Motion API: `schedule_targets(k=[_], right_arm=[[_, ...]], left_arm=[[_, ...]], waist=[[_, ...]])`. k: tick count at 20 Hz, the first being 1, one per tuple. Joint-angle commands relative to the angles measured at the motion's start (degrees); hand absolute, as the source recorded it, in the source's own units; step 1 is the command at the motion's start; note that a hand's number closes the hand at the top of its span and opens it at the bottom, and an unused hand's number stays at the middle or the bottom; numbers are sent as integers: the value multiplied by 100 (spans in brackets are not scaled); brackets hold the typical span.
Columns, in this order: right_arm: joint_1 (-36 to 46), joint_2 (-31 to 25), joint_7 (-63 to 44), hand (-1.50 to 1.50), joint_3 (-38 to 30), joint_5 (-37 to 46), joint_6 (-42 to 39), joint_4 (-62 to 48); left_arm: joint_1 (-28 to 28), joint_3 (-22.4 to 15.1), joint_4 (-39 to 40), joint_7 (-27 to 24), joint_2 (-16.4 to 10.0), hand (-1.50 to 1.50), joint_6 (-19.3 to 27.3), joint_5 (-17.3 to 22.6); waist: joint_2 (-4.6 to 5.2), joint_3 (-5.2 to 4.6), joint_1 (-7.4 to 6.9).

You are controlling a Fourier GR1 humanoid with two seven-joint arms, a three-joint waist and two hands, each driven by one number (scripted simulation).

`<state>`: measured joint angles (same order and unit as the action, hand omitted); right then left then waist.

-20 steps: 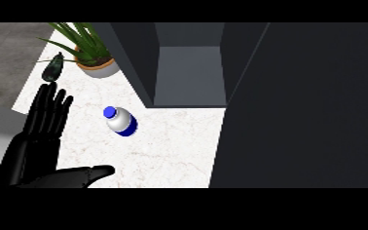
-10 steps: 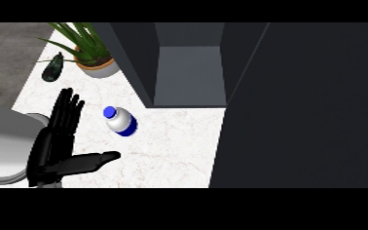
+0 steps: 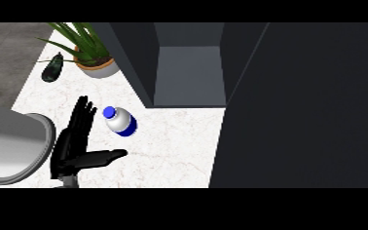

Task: Pick up the bottled water, place it into the cabinet and close the cabinet

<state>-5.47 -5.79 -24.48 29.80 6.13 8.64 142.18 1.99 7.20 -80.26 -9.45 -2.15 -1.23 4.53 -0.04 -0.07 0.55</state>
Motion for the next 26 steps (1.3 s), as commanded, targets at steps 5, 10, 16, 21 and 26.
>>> schedule_targets(k=[5, 10, 16, 21, 26], right_arm=[[-2, -244, -763, -150, 151, 477, 70, 1045], [-45, -184, 74, -150, 119, 446, 118, 248], [-76, -231, -217, -150, 240, 547, 311, 603], [232, -219, -509, -150, 273, 703, 405, 495], [-378, -554, 65, -150, 72, 279, 216, 710]], left_arm=[[-739, 448, 1915, -1112, -213, -150, -305, 123], [-497, 562, 2527, -1946, -353, -150, -754, 234], [-1892, 873, 4257, -2570, -403, -150, -309, 87], [-1961, 929, 4904, -3390, -273, -150, -418, 109], [-2412, 1096, 5349, -3662, -265, -150, -271, 231]], waist=[[-1, -3, 28], [0, 3, -26], [10, -2, 36], [9, -3, 9], [5, 2, 30]])
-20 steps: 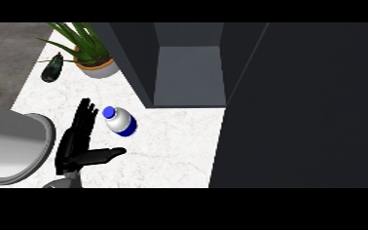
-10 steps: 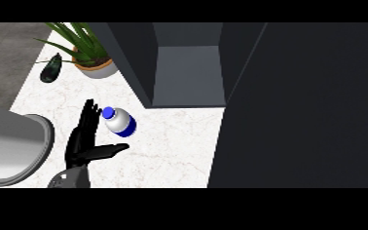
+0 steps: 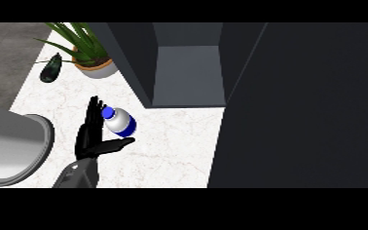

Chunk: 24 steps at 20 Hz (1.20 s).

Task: Pick up the bottled water, place it into the cabinet and close the cabinet

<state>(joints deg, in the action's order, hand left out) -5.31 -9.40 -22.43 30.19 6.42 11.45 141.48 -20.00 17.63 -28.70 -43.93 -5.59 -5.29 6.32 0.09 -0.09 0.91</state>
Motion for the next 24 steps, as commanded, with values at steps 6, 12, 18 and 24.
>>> schedule_targets(k=[6, 12, 18, 24], right_arm=[[21, -219, -504, -150, -236, 87, -49, 847], [-272, -278, 36, -150, 76, 47, 0, 588], [247, -59, -470, -150, 327, 498, 240, 509], [-243, -273, -257, -150, 288, 373, 294, 643]], left_arm=[[-753, 164, 957, -472, -6, 150, -359, 144], [-736, -473, 951, -1379, 57, 150, 467, -709], [-1058, -512, 883, -1493, 102, 150, 972, -823], [-207, -1023, 11, -1759, 523, 150, 612, -993]], waist=[[6, 0, 10], [4, 3, 96], [0, -2, -8], [-35, 7, -70]])
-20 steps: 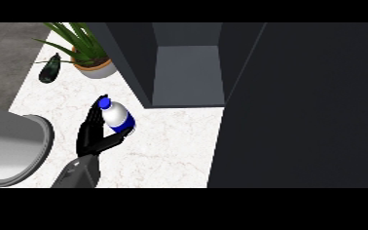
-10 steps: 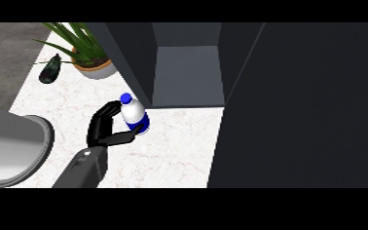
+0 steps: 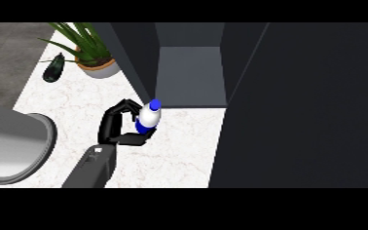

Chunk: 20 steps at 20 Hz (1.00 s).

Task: Pick up the bottled water, place it into the cabinet and close the cabinet

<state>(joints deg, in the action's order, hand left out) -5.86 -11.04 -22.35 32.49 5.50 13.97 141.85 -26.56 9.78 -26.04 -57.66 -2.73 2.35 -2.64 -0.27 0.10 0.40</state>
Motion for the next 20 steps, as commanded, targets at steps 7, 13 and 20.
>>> schedule_targets(k=[7, 13, 20], right_arm=[[-431, -300, -144, -150, 100, 371, 49, 778], [-189, -398, 146, -150, -319, -101, -90, 434], [106, -184, -174, -150, -152, 172, 200, 369]], left_arm=[[247, -1122, -1562, 1246, 269, 150, -216, 1038], [321, -2187, -2460, 1917, 271, 150, 421, 2044], [-161, -2551, -3659, 3322, 272, 150, 1298, 2223]], waist=[[-27, -7, 15], [9, -8, 23], [10, -11, -9]])
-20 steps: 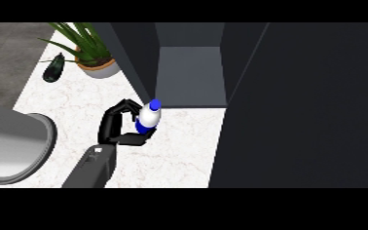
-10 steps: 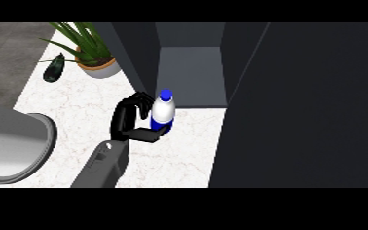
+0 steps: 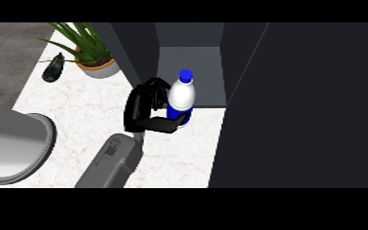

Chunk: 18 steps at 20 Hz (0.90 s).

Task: Pick up the bottled water, place it into the cabinet and close the cabinet

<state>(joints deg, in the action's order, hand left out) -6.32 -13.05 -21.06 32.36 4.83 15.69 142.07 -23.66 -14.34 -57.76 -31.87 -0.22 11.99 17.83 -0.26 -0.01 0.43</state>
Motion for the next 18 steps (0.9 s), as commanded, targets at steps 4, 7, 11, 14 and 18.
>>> schedule_targets(k=[4, 7, 11, 14, 18], right_arm=[[-122, 96, 126, -150, 245, 390, 27, 123], [-384, -89, 220, -150, 380, 550, 36, 363], [-668, -336, 129, -150, 198, 311, 7, 793], [-708, -346, 180, -150, 59, 154, -27, 728], [-816, -506, 277, -150, 9, -33, -89, 814]], left_arm=[[-904, -462, -87, 594, 21, 150, 953, 306], [-1025, -773, 196, 554, 21, 150, 1299, 463], [-1609, -563, 442, 1062, 21, 150, 1541, 365], [-1643, -535, 544, 1198, 22, 150, 1625, 429], [-2193, -584, 1186, 1014, 21, 150, 1866, 1168]], waist=[[24, 0, 34], [23, 0, 72], [20, 2, 115], [22, 2, 60], [43, 0, 168]])
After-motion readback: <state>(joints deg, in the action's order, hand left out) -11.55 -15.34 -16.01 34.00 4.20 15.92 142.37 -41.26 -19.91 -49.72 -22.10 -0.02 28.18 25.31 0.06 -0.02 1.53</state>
